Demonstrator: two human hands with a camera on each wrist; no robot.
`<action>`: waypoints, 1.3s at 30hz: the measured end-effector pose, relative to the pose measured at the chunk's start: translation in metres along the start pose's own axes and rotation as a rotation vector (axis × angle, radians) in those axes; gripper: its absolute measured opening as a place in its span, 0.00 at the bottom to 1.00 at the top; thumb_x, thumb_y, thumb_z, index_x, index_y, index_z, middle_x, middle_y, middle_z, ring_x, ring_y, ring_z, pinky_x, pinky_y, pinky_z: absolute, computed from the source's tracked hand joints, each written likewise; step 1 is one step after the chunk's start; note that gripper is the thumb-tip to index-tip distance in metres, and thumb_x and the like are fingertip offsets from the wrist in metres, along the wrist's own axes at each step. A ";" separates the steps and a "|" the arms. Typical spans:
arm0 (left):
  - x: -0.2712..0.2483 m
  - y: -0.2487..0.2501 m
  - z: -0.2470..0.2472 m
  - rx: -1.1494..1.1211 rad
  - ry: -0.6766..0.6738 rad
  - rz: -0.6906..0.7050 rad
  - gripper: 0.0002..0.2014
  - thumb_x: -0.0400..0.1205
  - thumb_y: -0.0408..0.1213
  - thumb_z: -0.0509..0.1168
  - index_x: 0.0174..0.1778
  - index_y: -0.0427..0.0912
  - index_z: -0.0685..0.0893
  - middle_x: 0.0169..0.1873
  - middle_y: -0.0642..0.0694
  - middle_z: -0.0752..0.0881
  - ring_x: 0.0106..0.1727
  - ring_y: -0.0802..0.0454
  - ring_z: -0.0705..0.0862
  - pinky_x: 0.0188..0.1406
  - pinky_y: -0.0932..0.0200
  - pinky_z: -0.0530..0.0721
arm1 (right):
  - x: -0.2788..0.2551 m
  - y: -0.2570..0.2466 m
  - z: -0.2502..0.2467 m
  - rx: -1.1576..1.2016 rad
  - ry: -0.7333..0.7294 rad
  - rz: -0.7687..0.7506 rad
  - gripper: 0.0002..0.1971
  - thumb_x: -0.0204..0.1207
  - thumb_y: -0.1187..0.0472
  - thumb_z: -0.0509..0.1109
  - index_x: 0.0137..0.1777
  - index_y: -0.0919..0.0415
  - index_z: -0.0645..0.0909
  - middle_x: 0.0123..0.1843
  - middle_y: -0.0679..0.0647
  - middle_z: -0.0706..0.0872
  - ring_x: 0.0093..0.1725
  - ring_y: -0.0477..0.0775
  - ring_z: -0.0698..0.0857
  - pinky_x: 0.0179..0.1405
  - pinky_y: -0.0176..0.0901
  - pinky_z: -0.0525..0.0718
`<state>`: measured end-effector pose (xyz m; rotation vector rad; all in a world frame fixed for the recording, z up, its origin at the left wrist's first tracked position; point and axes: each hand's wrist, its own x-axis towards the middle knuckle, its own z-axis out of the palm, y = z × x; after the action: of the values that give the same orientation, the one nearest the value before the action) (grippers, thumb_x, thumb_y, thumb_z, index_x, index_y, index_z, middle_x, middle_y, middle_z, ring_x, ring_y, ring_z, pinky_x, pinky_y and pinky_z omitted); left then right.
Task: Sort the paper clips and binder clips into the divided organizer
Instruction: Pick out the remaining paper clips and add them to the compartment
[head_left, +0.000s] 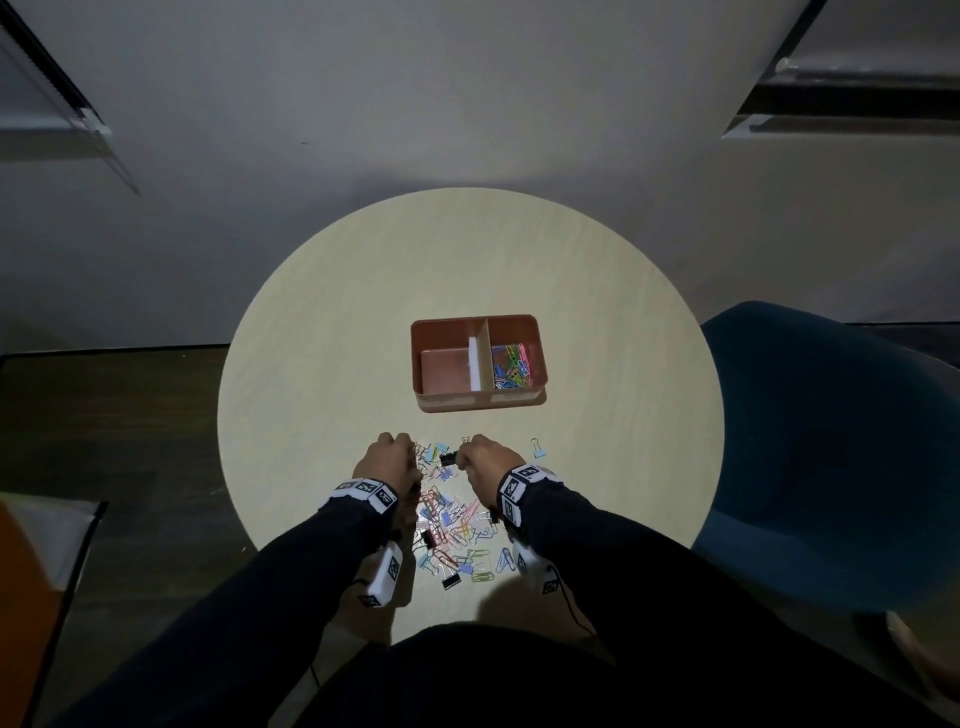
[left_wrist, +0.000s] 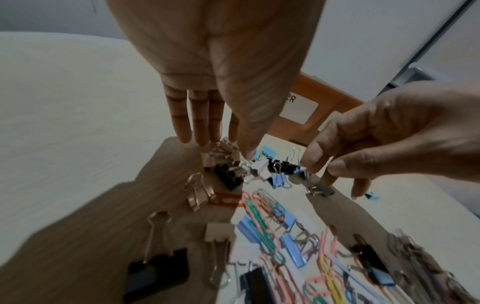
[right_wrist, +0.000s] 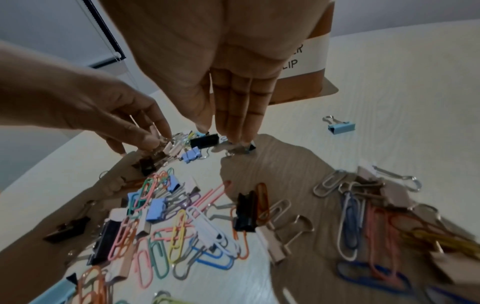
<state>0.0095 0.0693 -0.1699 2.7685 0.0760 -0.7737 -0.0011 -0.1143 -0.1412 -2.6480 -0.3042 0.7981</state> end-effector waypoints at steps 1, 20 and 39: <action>0.001 0.000 0.002 0.012 0.021 0.018 0.17 0.79 0.41 0.68 0.63 0.43 0.78 0.58 0.40 0.77 0.59 0.39 0.80 0.51 0.49 0.80 | 0.001 0.000 0.002 -0.013 -0.014 0.014 0.15 0.81 0.71 0.60 0.63 0.59 0.81 0.65 0.58 0.78 0.59 0.63 0.82 0.55 0.51 0.81; 0.018 0.028 0.016 0.025 0.072 0.098 0.09 0.81 0.37 0.61 0.53 0.38 0.83 0.49 0.38 0.85 0.51 0.37 0.84 0.46 0.50 0.79 | 0.016 0.020 0.010 0.001 0.004 0.172 0.14 0.82 0.65 0.63 0.66 0.58 0.73 0.64 0.59 0.80 0.60 0.65 0.83 0.53 0.51 0.80; 0.025 0.039 0.019 -0.156 0.125 0.076 0.08 0.83 0.37 0.57 0.46 0.37 0.79 0.44 0.38 0.82 0.45 0.36 0.82 0.43 0.47 0.81 | 0.045 0.013 0.010 0.100 0.058 0.329 0.10 0.83 0.58 0.65 0.61 0.58 0.75 0.63 0.59 0.78 0.59 0.65 0.84 0.55 0.54 0.81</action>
<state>0.0264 0.0258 -0.1892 2.6521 0.0526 -0.5502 0.0310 -0.1096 -0.1760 -2.6542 0.1885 0.8078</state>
